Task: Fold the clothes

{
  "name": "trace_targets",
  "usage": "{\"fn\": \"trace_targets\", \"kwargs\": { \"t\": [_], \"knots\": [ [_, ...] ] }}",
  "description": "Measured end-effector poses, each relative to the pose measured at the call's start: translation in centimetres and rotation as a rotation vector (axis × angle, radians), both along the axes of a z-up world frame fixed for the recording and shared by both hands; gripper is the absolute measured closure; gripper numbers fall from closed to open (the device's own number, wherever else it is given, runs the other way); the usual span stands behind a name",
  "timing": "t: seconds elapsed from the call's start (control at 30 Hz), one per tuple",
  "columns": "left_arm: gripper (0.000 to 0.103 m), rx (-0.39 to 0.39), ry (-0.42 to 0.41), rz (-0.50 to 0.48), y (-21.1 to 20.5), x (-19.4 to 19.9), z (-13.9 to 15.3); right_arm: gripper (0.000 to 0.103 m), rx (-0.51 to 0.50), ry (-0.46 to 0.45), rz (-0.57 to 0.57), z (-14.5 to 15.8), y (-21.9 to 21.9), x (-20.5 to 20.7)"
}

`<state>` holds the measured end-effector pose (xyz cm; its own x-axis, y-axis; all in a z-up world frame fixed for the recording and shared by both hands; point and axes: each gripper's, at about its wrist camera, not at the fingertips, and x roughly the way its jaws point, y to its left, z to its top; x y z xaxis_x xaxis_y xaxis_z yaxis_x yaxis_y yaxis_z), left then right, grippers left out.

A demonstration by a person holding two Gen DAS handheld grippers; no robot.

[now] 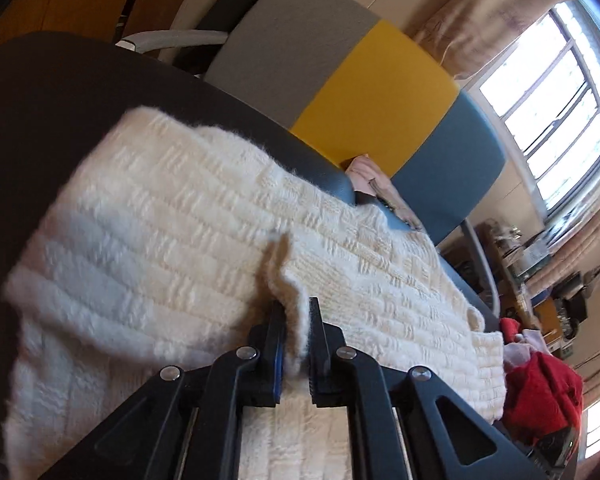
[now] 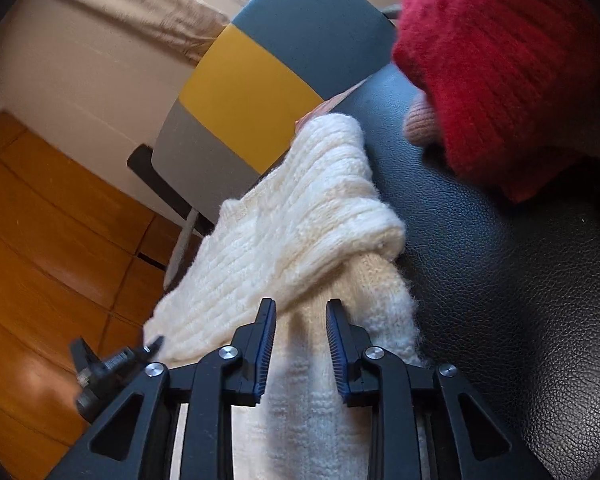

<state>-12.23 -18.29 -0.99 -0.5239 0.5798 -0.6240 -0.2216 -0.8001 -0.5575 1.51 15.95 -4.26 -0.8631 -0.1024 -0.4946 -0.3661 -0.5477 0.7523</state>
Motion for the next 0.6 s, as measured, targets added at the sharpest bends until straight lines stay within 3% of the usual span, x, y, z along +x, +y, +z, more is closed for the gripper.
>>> {"fn": "trace_targets", "kwargs": {
  "t": [0.1, 0.17, 0.2, 0.23, 0.27, 0.4, 0.43, 0.5, 0.57, 0.6],
  "knots": [
    [0.092, 0.084, 0.002, 0.018, -0.9, 0.4, -0.8, 0.071, -0.106, -0.004, -0.024, -0.2, 1.4, -0.4],
    [0.092, 0.089, 0.002, 0.015, -1.0, 0.3, -0.9, 0.072, -0.148, -0.005, -0.083, -0.3, 2.6, -1.0],
    [0.094, 0.083, 0.006, 0.015, -0.8, 0.3, -0.8, 0.074, -0.167, -0.011, -0.105, -0.5, 3.3, -1.3],
    [0.094, 0.073, 0.010, 0.014, -0.7, 0.4, -0.8, 0.090, -0.182, -0.018, -0.127, -0.6, 3.9, -1.5],
    [0.095, 0.064, 0.013, 0.014, -0.6, 0.4, -0.7, 0.095, -0.166, -0.032, -0.140, -0.3, 4.2, -1.6],
    [0.095, 0.035, 0.027, 0.018, -0.3, 0.6, -0.8, 0.095, 0.096, -0.086, -0.137, 2.5, 3.1, -1.4],
    [0.095, 0.028, 0.031, 0.019, -0.3, 0.6, -0.8, 0.095, 0.114, -0.138, -0.114, 1.9, 2.8, -1.6],
    [0.094, 0.038, 0.028, 0.019, -0.4, 0.6, -0.9, 0.097, 0.067, -0.155, -0.102, 0.4, 3.0, -1.3],
    [0.093, 0.051, 0.023, 0.023, -0.2, 0.5, -0.9, 0.083, 0.088, -0.159, -0.070, 1.2, 3.0, -0.9],
    [0.093, 0.063, 0.020, 0.023, -0.4, 0.5, -1.0, 0.080, 0.135, -0.163, -0.061, 2.2, 2.5, -0.4]
  ]
}}
